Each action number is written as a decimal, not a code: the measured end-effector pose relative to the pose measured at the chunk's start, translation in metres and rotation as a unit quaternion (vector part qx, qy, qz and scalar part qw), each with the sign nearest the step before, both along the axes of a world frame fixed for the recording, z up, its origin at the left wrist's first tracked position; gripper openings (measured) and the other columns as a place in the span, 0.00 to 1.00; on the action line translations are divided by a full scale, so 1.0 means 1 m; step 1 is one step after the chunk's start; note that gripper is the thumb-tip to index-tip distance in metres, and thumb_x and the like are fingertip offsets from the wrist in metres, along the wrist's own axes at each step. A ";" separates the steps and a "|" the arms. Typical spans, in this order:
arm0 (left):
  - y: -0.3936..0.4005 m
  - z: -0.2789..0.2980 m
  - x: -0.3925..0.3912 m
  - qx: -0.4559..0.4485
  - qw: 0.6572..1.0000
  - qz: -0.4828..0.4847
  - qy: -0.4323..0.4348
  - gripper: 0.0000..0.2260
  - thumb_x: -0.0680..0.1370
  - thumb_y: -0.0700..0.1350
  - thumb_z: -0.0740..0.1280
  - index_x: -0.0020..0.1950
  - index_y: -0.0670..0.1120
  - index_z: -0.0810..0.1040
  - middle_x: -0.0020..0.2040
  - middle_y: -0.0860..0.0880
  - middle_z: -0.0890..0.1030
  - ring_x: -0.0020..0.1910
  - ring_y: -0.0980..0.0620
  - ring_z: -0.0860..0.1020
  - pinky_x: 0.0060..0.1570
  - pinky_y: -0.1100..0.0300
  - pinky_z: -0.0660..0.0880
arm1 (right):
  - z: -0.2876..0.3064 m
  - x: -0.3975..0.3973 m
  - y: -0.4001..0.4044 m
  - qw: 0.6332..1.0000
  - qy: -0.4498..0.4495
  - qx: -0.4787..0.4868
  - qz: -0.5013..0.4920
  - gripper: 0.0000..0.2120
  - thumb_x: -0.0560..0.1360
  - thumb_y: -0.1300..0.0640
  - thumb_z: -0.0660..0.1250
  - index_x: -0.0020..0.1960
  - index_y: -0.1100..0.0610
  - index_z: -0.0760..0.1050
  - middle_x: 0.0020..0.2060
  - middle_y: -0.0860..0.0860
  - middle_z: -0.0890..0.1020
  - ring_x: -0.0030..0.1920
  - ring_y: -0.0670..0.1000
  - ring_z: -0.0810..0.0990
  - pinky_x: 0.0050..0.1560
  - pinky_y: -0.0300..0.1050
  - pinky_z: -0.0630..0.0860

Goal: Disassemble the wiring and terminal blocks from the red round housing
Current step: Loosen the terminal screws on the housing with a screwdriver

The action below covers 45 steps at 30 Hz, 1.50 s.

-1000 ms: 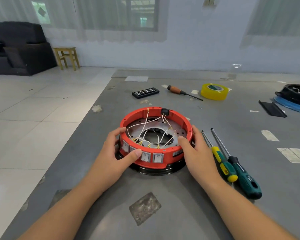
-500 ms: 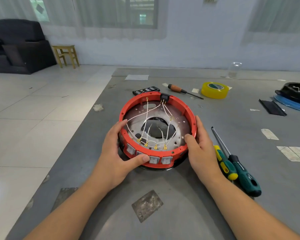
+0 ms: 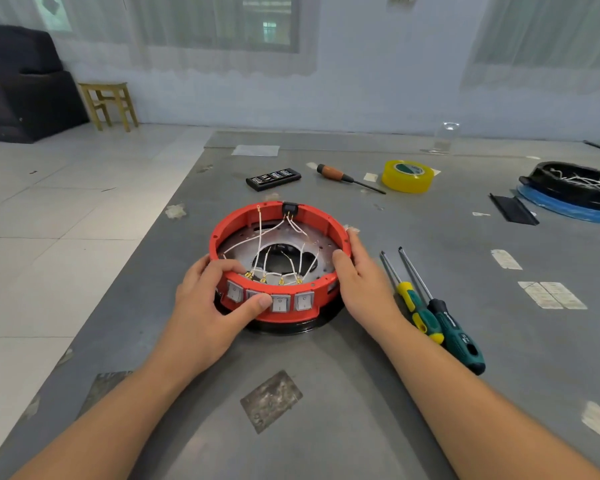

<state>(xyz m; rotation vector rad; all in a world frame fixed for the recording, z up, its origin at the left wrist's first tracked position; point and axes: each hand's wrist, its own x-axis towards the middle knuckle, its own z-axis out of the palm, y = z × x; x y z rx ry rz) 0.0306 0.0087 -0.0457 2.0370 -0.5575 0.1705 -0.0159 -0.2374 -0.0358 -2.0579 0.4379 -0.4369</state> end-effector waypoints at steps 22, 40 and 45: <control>-0.043 -0.001 -0.034 0.199 0.947 0.016 -0.253 0.20 0.79 0.61 0.63 0.68 0.56 0.78 0.73 0.56 0.75 0.77 0.51 0.68 0.80 0.42 0.53 | 0.027 -0.059 -0.083 0.893 0.296 -0.339 -0.028 0.22 0.77 0.35 0.61 0.43 0.53 0.78 0.55 0.53 0.71 0.58 0.57 0.70 0.56 0.49 0.68; -0.037 -0.001 -0.032 0.231 0.939 0.010 -0.253 0.19 0.83 0.60 0.58 0.70 0.56 0.77 0.70 0.57 0.77 0.73 0.50 0.72 0.80 0.45 0.53 | 0.042 -0.036 -0.160 0.955 0.177 -0.175 -0.164 0.21 0.74 0.37 0.68 0.47 0.57 0.77 0.39 0.57 0.81 0.39 0.53 0.78 0.39 0.49 0.77; -0.040 -0.001 -0.032 0.216 0.941 0.028 -0.260 0.18 0.84 0.60 0.58 0.68 0.57 0.79 0.67 0.58 0.79 0.72 0.52 0.73 0.79 0.48 0.53 | 0.024 -0.030 -0.161 0.909 0.219 -0.287 -0.208 0.17 0.74 0.36 0.66 0.45 0.51 0.77 0.41 0.53 0.81 0.46 0.60 0.78 0.42 0.48 0.73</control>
